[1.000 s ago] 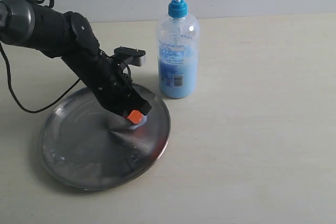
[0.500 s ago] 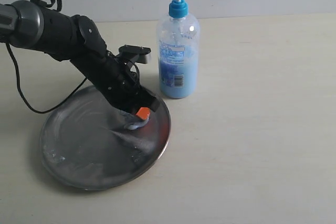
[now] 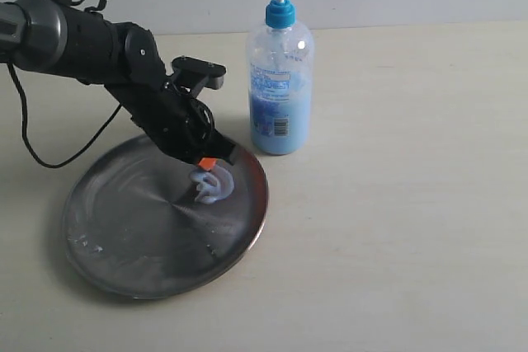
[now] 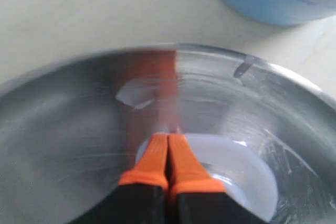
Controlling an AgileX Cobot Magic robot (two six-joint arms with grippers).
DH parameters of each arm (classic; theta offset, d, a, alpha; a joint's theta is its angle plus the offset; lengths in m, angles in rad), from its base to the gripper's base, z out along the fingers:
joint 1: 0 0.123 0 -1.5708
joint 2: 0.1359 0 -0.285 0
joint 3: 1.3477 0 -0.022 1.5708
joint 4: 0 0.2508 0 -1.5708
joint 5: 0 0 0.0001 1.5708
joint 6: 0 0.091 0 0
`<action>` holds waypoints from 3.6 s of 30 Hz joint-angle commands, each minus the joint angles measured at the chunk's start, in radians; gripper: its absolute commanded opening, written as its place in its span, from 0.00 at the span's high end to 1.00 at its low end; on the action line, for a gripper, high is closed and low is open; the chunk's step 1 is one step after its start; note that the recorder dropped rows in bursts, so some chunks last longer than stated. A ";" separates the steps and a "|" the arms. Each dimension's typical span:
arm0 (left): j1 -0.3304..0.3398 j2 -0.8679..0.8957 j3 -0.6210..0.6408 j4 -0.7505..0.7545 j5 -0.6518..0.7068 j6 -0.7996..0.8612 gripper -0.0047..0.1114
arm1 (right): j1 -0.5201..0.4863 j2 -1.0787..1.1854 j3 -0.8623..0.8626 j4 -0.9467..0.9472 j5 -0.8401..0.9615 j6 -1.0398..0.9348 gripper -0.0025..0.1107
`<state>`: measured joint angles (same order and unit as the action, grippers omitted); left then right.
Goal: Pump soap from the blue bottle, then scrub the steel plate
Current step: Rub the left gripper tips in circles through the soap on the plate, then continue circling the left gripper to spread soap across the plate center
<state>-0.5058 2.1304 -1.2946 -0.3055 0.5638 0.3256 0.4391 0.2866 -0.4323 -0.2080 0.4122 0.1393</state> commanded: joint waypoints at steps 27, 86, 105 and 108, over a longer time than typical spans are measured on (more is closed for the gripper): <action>-0.005 -0.005 0.016 -0.078 0.192 0.086 0.95 | -0.004 -0.008 0.008 -0.001 -0.018 -0.005 0.98; -0.008 -0.005 0.016 -0.028 0.200 0.180 0.95 | -0.004 -0.008 0.008 0.010 -0.012 -0.008 0.98; -0.066 -0.005 0.016 -0.082 0.105 0.217 0.95 | -0.004 -0.008 0.008 0.013 -0.012 -0.008 0.98; -0.066 0.000 0.016 -0.082 0.064 0.213 0.95 | -0.004 -0.008 0.008 0.015 -0.012 -0.008 0.98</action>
<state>-0.5644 2.1085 -1.2902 -0.3842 0.6862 0.5454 0.4391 0.2829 -0.4323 -0.1969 0.4070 0.1393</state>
